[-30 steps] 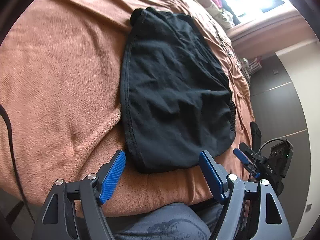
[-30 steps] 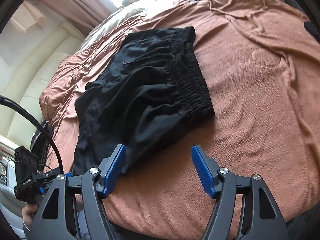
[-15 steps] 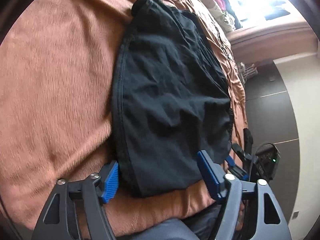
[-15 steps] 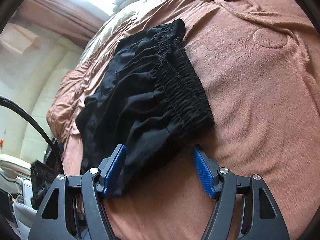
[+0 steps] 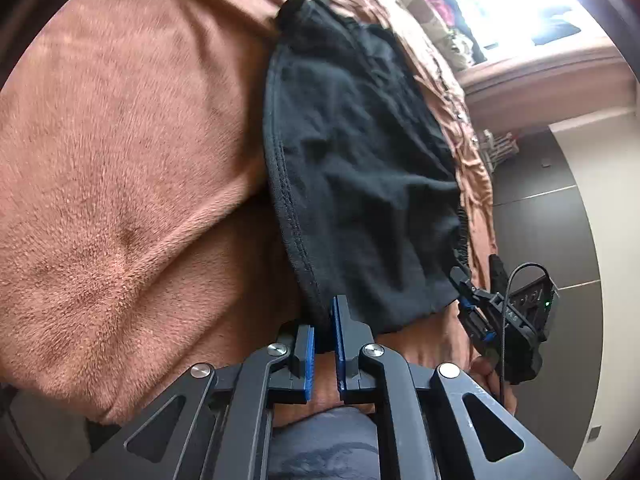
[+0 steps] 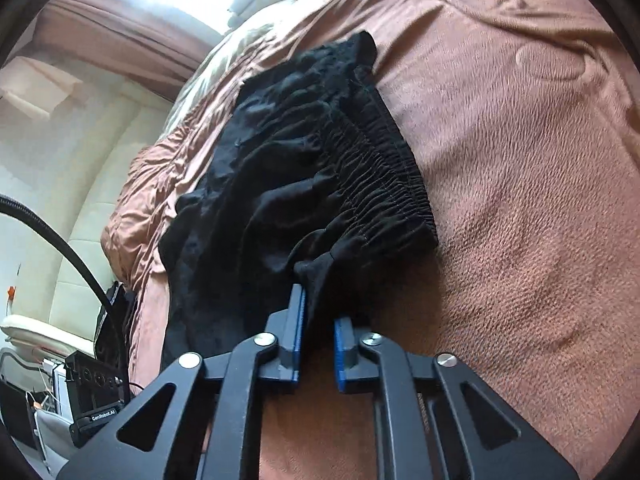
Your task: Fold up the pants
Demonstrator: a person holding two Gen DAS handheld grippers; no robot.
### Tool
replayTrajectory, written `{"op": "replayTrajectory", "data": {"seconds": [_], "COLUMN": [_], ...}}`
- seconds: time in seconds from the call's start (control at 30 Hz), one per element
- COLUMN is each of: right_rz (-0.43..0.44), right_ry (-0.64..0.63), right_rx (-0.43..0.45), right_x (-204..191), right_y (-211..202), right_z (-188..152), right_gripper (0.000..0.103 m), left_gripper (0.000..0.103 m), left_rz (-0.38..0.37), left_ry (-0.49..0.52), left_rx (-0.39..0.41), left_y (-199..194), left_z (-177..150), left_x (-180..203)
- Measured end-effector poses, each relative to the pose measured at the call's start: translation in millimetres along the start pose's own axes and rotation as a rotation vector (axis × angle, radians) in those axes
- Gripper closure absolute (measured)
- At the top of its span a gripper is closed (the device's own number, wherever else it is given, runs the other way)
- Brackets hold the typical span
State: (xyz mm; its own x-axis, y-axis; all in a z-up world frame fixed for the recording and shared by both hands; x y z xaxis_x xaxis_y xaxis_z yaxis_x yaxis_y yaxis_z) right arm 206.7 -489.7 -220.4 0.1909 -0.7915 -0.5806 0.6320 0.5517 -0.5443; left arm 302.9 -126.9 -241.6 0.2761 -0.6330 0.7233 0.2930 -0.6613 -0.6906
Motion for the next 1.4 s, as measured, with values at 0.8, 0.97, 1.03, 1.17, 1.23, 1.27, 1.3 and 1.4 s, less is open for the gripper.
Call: {"op": "replayTrajectory", "data": {"seconds": [0.8,0.97,1.03,1.17,1.23,1.27,1.3,1.4], "right_rz": [0.069,0.066,0.065,0.059,0.060,0.059,0.058,0.055], "right_ry": [-0.016,0.000,0.006,0.022,0.036,0.041,0.051,0.067], "right_rx": [0.199,0.217,0.223,0.220,0.213,0.212,0.209,0.201], "right_x": [-32.3,-32.5,-33.4,-30.4,-26.1,-24.2,-20.9,-15.7], "right_y": [-46.0,-38.3,-34.0,-18.4,-7.6,-3.7,2.7,18.6], "right_z": [66.7,86.5,95.2,113.0,123.2,128.9,134.5,149.6], "right_gripper": [0.101,0.101,0.101,0.101,0.101,0.101,0.101,0.101], "left_gripper": [0.099,0.099,0.099,0.099,0.099,0.099,0.099,0.099], "left_rz": [-0.101,-0.106,-0.102,-0.113,-0.113,-0.105,-0.091,-0.076], "left_ry": [0.182,0.194,0.204,0.218,0.209,0.209,0.212,0.208], "left_rx": [0.161,0.174,0.178,0.175,0.171,0.174,0.175,0.160], "left_y": [-59.7,-54.0,-50.4,-35.1,-28.1,-25.9,-18.7,-0.2], "left_z": [78.2,111.6,123.4,151.1,165.3,172.3,182.1,203.2], "left_x": [139.2,164.9,171.9,189.1,194.8,195.7,197.6,201.4]}}
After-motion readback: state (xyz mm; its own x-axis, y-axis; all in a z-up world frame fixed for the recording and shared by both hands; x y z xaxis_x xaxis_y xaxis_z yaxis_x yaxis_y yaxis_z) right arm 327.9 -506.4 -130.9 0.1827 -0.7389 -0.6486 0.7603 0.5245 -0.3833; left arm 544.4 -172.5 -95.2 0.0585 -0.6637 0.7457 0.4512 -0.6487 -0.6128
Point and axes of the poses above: each gripper's, at about its wrist camera, not at the fingertips, and y roughly the way its jaws point, x to its right, z to its top, the point moved 10 cm from there along y, roughly the way its jaws point, and after that the axes turned 15 degrees about -y, right-handed, at the moved point
